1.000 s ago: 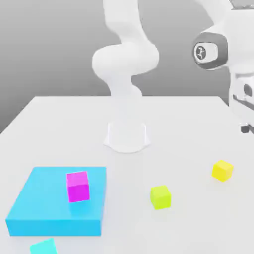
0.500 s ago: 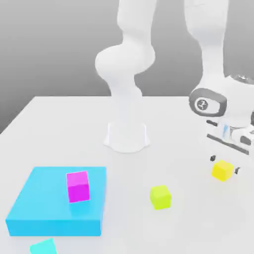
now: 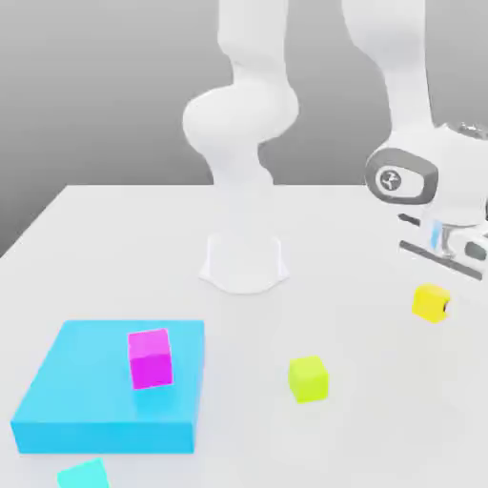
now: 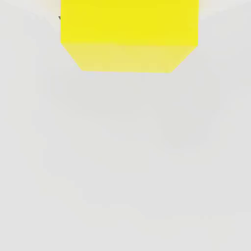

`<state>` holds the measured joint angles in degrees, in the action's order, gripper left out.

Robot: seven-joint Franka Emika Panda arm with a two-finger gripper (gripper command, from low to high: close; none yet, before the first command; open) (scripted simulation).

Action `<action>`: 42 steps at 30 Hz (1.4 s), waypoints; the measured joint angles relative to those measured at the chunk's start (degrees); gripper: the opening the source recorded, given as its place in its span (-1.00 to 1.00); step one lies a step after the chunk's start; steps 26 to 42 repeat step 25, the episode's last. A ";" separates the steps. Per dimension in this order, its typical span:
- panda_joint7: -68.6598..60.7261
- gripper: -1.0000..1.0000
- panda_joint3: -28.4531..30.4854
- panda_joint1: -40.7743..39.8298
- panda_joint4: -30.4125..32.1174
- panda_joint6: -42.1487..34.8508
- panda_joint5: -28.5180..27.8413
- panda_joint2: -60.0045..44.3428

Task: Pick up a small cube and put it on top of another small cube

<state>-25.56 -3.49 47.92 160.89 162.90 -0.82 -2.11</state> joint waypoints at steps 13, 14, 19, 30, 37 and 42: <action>12.19 -1.00 10.36 -20.79 4.94 -6.99 -2.22 12.01; 13.36 -1.00 11.17 -22.55 5.32 -7.50 -2.71 12.89; 12.54 -1.00 12.29 -23.08 5.09 -0.66 -0.43 5.85; 9.98 1.00 10.77 -23.62 4.70 6.18 3.37 -1.49; 9.98 1.00 10.77 -23.62 4.70 6.18 3.37 -1.49; 9.98 1.00 10.77 -23.62 4.70 6.18 3.37 -1.49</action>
